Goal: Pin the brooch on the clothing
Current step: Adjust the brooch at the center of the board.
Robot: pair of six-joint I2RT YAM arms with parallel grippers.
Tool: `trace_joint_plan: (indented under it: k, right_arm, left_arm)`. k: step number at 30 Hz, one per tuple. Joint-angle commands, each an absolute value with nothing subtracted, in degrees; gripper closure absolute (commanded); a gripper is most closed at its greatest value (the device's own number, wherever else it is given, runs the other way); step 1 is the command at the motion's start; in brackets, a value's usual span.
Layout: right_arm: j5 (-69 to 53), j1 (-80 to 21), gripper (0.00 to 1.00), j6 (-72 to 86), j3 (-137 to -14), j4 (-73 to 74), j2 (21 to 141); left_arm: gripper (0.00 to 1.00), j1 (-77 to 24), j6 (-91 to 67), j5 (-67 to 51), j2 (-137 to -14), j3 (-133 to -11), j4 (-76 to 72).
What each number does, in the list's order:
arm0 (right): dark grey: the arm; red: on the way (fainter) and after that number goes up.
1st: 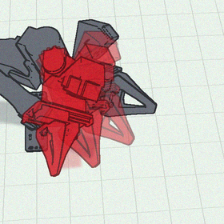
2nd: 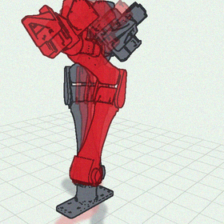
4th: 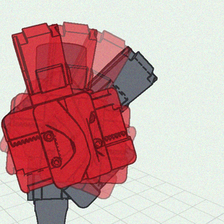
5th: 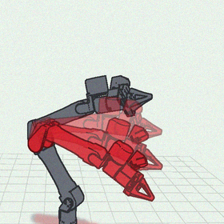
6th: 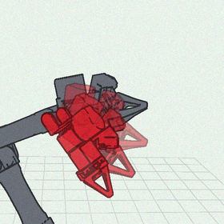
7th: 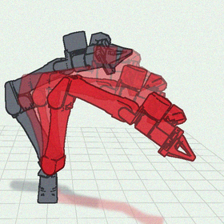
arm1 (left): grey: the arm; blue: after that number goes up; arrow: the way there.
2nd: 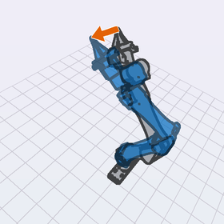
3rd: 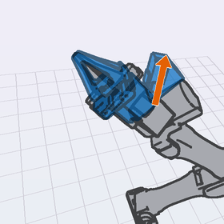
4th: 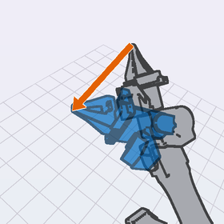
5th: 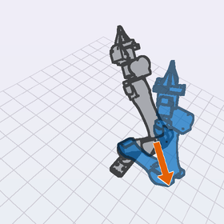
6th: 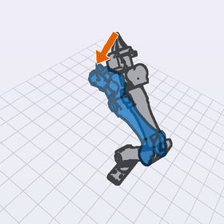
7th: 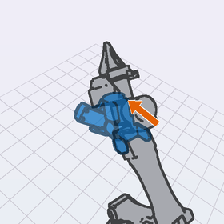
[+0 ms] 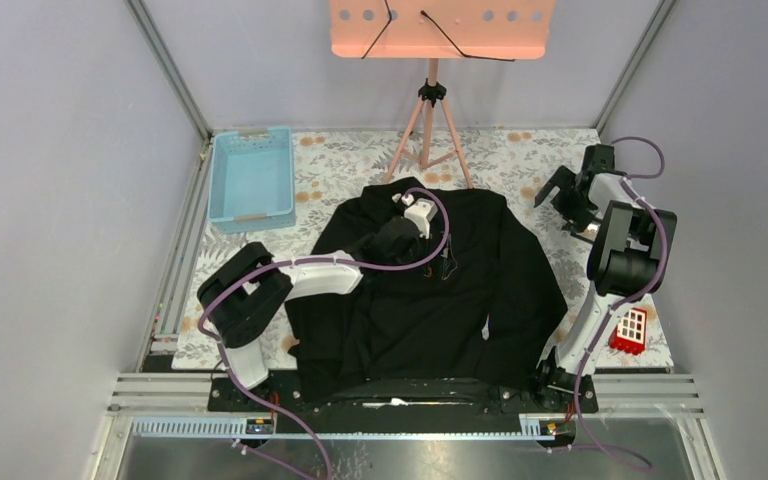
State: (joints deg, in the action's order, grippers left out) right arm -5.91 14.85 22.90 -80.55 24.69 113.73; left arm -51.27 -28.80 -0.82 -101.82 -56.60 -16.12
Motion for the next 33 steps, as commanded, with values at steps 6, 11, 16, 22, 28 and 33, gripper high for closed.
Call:
trace_joint_plan:
  k: [6,11,16,22,28,33]
  right_arm:
    - [-8.68,7.33,0.00,22.39,-84.72,25.63,114.40]
    - [-14.35,5.82,0.00,18.85,-94.39,30.36,120.98]
    - [-12.67,5.70,0.00,15.61,-105.70,38.39,127.76]
    - [-7.20,7.58,0.00,14.66,-111.71,44.24,132.82]
    - [-3.23,9.49,0.00,17.00,-104.73,38.84,127.89]
    - [-3.73,9.53,0.00,13.51,-102.40,35.01,125.27]
  left_arm:
    - [0.02,-50.97,-29.37,-0.82,-101.26,-58.09,-18.79]
    - [0.02,-50.97,-29.17,-0.20,-101.15,-57.69,-18.29]
    - [0.02,-50.97,-29.34,-0.39,-102.10,-59.02,-17.68]
    - [0.02,-50.93,-29.27,-0.22,-101.61,-58.64,-17.51]
    - [0.03,-50.97,-29.18,-0.21,-101.25,-57.93,-17.53]
    - [0.03,-50.94,-29.22,-0.26,-101.68,-58.17,-17.58]
